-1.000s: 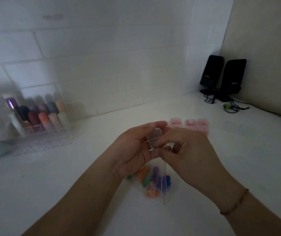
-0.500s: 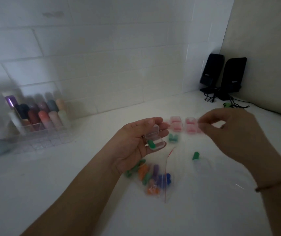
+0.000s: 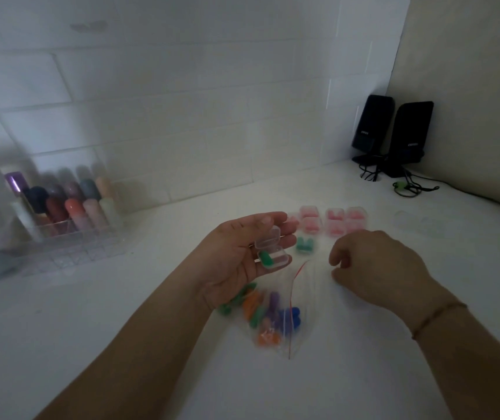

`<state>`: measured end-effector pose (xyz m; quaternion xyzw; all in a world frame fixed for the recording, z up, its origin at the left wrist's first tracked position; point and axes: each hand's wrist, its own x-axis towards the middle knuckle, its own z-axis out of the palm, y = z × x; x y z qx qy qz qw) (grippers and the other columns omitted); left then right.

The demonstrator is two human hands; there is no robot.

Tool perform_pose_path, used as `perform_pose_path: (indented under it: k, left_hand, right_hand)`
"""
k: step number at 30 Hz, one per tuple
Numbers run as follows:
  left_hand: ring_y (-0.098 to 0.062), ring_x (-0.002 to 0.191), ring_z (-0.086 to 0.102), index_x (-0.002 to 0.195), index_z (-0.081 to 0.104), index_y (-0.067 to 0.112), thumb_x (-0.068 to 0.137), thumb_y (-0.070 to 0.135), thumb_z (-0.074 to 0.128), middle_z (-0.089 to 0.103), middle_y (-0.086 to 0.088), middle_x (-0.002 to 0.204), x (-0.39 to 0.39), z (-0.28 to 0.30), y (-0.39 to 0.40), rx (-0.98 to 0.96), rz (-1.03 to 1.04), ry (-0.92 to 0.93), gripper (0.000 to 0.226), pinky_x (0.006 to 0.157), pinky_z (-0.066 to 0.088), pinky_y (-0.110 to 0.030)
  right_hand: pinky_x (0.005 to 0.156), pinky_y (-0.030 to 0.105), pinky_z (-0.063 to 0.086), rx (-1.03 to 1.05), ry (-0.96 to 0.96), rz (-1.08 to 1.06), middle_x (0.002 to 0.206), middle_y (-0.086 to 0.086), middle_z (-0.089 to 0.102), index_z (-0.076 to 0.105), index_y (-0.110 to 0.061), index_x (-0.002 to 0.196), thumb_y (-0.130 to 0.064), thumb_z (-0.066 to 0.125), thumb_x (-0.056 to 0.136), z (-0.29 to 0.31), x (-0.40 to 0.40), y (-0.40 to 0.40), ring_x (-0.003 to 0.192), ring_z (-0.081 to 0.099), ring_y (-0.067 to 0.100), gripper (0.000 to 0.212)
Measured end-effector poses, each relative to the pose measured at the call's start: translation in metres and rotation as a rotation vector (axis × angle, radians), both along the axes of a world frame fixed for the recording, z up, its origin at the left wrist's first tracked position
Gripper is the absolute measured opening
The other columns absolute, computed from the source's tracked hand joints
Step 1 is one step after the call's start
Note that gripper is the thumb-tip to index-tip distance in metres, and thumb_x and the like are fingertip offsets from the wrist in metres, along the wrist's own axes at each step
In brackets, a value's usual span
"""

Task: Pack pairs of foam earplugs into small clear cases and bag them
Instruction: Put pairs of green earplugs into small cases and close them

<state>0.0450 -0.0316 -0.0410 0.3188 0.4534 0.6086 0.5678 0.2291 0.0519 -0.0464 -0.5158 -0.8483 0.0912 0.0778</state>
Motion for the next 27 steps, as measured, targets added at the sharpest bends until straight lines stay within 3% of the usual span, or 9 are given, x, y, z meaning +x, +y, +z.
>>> perform_pose_path:
  k: [5,7,9,11,15,17,20,23,27]
  left_hand:
    - [-0.027,0.105,0.068,0.112,0.066,0.004,0.097,0.014,0.048,0.072,-0.013,0.111,0.0,0.001,-0.001,-0.013,0.002,0.005,0.025,0.083,0.059,-0.041]
    - [-0.028,0.107,0.068,0.113,0.065,0.004,0.098,0.014,0.047,0.071,-0.014,0.112,0.0,0.002,-0.001,-0.022,0.005,0.004,0.025,0.083,0.058,-0.041]
    - [-0.028,0.106,0.068,0.113,0.064,0.003,0.098,0.013,0.047,0.071,-0.015,0.111,0.0,0.002,-0.001,-0.025,0.014,0.005,0.025,0.083,0.059,-0.041]
    - [-0.029,0.103,0.069,0.114,0.065,0.002,0.098,0.014,0.048,0.071,-0.017,0.11,-0.001,0.003,-0.001,-0.025,0.018,0.001,0.026,0.08,0.059,-0.04]
    - [-0.036,0.105,0.066,0.119,0.062,0.001,0.099,0.016,0.047,0.068,-0.022,0.116,-0.001,0.003,-0.003,-0.012,-0.008,-0.008,0.029,0.083,0.059,-0.04]
    - [-0.032,0.096,0.069,0.12,0.061,0.001,0.1,0.016,0.046,0.069,-0.019,0.113,-0.001,0.004,-0.004,0.003,-0.026,-0.022,0.029,0.078,0.059,-0.038]
    - [-0.028,0.091,0.07,0.119,0.061,0.002,0.099,0.017,0.047,0.069,-0.018,0.113,0.0,0.004,-0.003,0.003,-0.023,-0.009,0.029,0.073,0.059,-0.035]
    - [-0.028,0.097,0.068,0.118,0.063,0.003,0.098,0.016,0.048,0.069,-0.018,0.116,0.0,0.002,-0.002,-0.008,-0.018,0.012,0.028,0.078,0.059,-0.037]
    - [-0.026,0.095,0.068,0.118,0.064,0.004,0.097,0.009,0.048,0.07,-0.017,0.114,0.001,0.002,-0.002,-0.02,-0.042,0.023,0.026,0.08,0.058,-0.038]
  right_hand:
    - [0.075,0.016,0.036,0.159,0.31,0.128,0.079,-0.01,0.056,0.073,-0.022,0.105,-0.009,0.063,0.083,0.007,-0.004,0.0,0.076,0.053,0.007,0.027]
    - [0.076,0.016,0.043,0.198,0.489,0.172,0.083,-0.007,0.06,0.075,-0.021,0.1,-0.008,0.066,0.084,0.014,-0.008,-0.008,0.078,0.059,0.008,0.023]
    - [0.076,0.013,0.05,0.113,0.689,0.231,0.088,-0.011,0.064,0.076,-0.024,0.093,-0.007,0.069,0.083,0.018,-0.013,-0.017,0.081,0.063,0.003,0.021]
    - [0.076,0.019,0.054,0.019,0.812,0.298,0.087,-0.011,0.066,0.075,-0.025,0.088,-0.005,0.073,0.08,0.018,-0.019,-0.026,0.081,0.065,0.004,0.021]
    - [0.067,0.008,0.044,0.083,0.745,0.357,0.071,-0.017,0.064,0.076,-0.027,0.084,-0.013,0.078,0.076,0.012,-0.028,-0.036,0.07,0.06,-0.001,0.016]
    - [0.066,0.005,0.041,0.127,0.688,0.379,0.069,-0.018,0.064,0.077,-0.025,0.083,-0.015,0.079,0.076,0.009,-0.03,-0.036,0.072,0.058,0.0,0.012]
    - [0.069,0.009,0.043,0.093,0.639,0.375,0.073,-0.019,0.066,0.077,-0.028,0.084,-0.017,0.076,0.078,0.006,-0.029,-0.035,0.073,0.059,0.005,0.013]
    - [0.068,0.013,0.045,0.096,0.588,0.368,0.078,-0.018,0.065,0.075,-0.03,0.084,-0.015,0.073,0.08,0.004,-0.029,-0.034,0.065,0.058,0.005,0.016]
    - [0.07,0.025,0.051,0.101,0.583,0.392,0.079,-0.022,0.065,0.072,-0.034,0.079,-0.014,0.072,0.078,0.004,-0.027,-0.035,0.069,0.057,0.004,0.02]
